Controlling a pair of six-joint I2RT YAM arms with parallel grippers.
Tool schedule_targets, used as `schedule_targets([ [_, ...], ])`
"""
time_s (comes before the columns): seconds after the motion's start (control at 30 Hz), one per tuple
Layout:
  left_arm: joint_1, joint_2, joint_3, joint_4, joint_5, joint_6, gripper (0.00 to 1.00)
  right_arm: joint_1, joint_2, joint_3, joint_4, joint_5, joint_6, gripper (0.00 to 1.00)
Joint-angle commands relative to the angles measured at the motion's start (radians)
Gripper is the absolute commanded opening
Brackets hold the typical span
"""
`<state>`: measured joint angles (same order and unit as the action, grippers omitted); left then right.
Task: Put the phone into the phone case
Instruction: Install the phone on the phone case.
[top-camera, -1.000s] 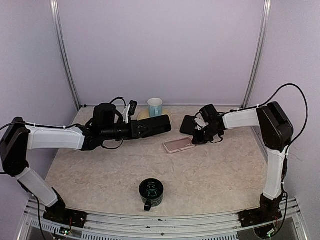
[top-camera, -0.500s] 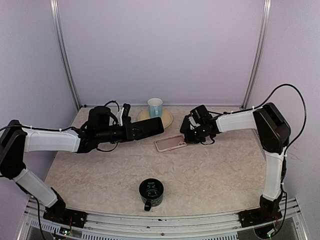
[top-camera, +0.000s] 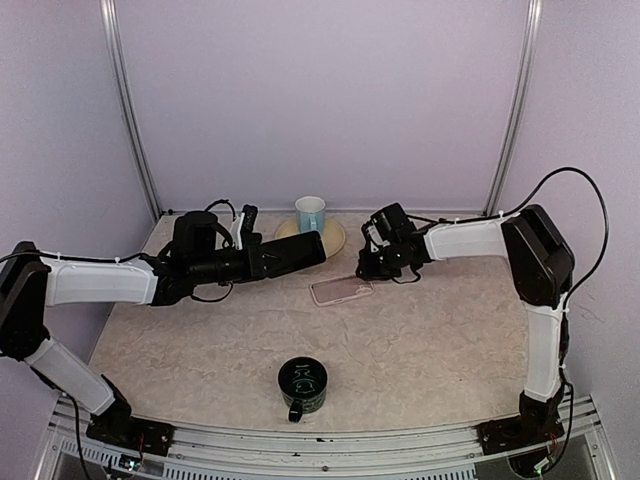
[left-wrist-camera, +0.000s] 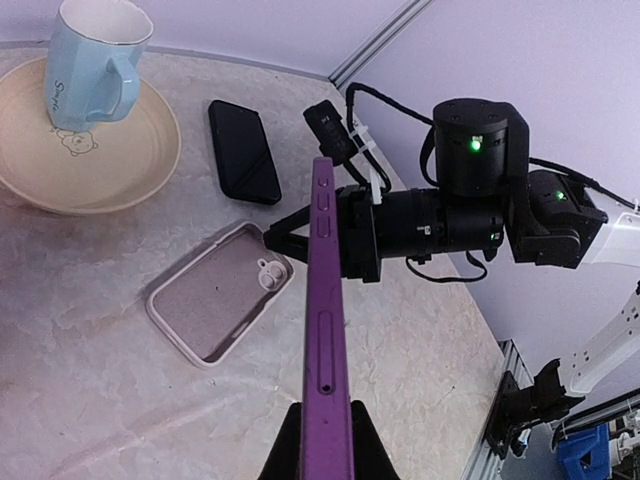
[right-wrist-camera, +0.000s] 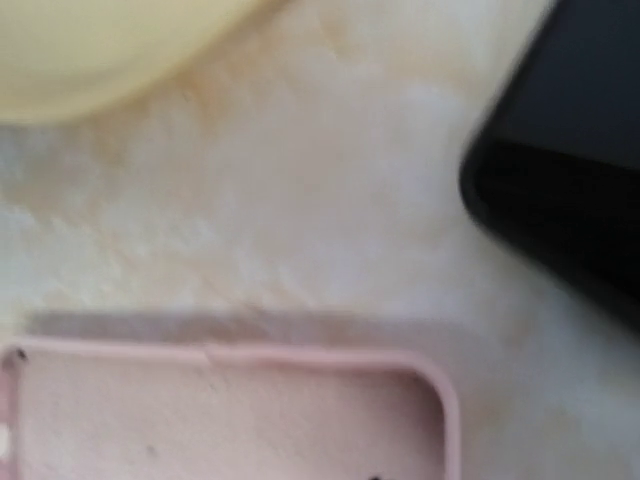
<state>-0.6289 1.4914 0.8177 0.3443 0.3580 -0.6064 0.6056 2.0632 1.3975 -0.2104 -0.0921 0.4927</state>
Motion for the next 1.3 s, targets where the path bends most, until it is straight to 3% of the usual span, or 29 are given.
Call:
schedule_targets([
  [0.0,0.006,-0.028,-0.005,0.087,0.004,-0.01,0.0,0.004,0.035,0.132,-0.057,0.045,-0.057,0.2],
  [0.23,0.006,-0.037,-0.015,0.09,-0.002,-0.015,0.0,-0.014,0.173,0.371,-0.176,0.128,-0.114,0.18],
  [0.47,0.006,-0.063,-0.031,0.078,-0.015,-0.013,0.0,-0.034,0.296,0.505,-0.23,0.137,-0.136,0.15],
  [0.8,0.005,-0.045,-0.019,0.045,-0.027,-0.026,0.0,-0.051,0.367,0.569,-0.258,0.159,-0.147,0.15],
  [1.27,-0.004,-0.007,0.01,0.042,-0.028,-0.038,0.0,-0.059,0.326,0.517,-0.255,0.183,-0.17,0.15],
])
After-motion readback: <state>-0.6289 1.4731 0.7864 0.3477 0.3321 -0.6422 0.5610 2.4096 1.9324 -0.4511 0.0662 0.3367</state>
